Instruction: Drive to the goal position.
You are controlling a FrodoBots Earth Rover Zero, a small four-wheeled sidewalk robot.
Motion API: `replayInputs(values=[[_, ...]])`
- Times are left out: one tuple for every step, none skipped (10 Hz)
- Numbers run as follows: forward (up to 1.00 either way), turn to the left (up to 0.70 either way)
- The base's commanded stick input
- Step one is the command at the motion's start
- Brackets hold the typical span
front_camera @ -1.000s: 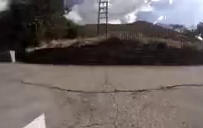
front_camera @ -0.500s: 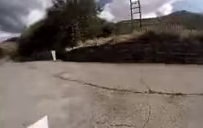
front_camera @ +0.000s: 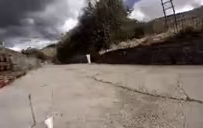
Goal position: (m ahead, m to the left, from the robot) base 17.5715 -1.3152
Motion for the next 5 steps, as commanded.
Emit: replayInputs(values=[[0.00, 0.70], [0.00, 0.70], [0.00, 0.50], [0.00, 0.19], [0.00, 0.00]])
